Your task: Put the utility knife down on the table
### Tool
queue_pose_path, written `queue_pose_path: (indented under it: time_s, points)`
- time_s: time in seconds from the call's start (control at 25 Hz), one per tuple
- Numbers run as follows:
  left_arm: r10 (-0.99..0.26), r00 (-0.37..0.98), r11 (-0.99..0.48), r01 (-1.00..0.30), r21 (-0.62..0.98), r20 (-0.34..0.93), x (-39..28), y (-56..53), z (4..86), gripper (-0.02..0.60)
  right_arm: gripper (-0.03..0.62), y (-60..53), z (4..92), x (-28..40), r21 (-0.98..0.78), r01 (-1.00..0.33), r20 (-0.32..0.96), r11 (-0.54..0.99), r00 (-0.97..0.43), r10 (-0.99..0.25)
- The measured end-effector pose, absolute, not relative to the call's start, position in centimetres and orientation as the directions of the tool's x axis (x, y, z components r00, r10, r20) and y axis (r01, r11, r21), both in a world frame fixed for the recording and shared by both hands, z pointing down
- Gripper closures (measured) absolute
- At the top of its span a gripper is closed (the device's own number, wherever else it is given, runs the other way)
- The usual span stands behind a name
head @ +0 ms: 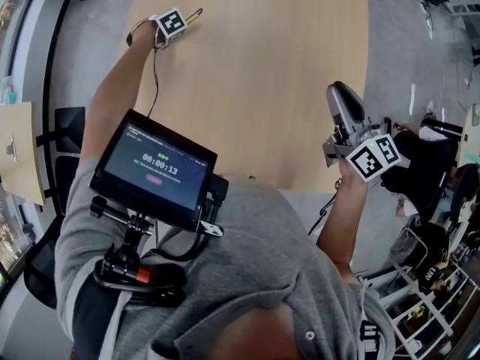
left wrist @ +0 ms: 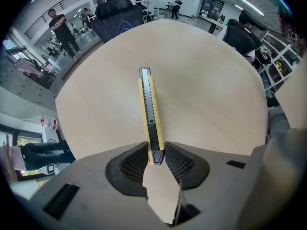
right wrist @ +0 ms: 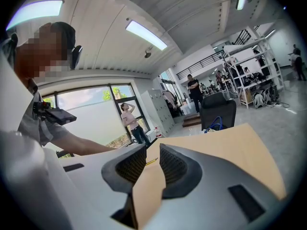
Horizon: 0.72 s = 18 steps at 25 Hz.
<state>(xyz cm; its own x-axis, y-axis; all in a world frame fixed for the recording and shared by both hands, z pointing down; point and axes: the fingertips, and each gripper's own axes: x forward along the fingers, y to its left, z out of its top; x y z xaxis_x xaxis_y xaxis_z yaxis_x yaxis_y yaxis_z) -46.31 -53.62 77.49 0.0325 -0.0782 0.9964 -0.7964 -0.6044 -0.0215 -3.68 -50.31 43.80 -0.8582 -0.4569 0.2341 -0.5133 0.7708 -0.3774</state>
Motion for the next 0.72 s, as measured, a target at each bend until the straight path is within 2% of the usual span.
queue_pose_path:
  time_s: [0.08, 0.32, 0.52, 0.72]
  points:
    - [-0.084, 0.005, -0.623, -0.781, -0.049, 0.996, -46.6, -53.9, 77.5, 0.506, 0.514, -50.2, 44.0, -3.7, -0.379, -0.515, 0.239, 0.768, -0.857, -0.457]
    - [-0.026, -0.019, -0.661, -0.75, -0.032, 0.999, -46.3, -52.8, 79.6, 0.508, 0.514, -49.7, 45.0, -3.8, -0.385, -0.527, 0.261, 0.758, -0.85, -0.458]
    - [-0.028, -0.017, -0.667, -0.745, -0.032, 0.999, -46.3, -53.0, 79.4, 0.511, 0.514, -49.6, 45.0, -3.6, -0.388, -0.535, 0.265, 0.75, -0.844, -0.466]
    - [-0.001, 0.017, -0.648, -0.762, 0.013, 1.0, -45.7, -51.9, 79.6, 0.511, 0.514, -49.1, 44.7, -3.7, -0.39, -0.531, 0.258, 0.752, -0.847, -0.464]
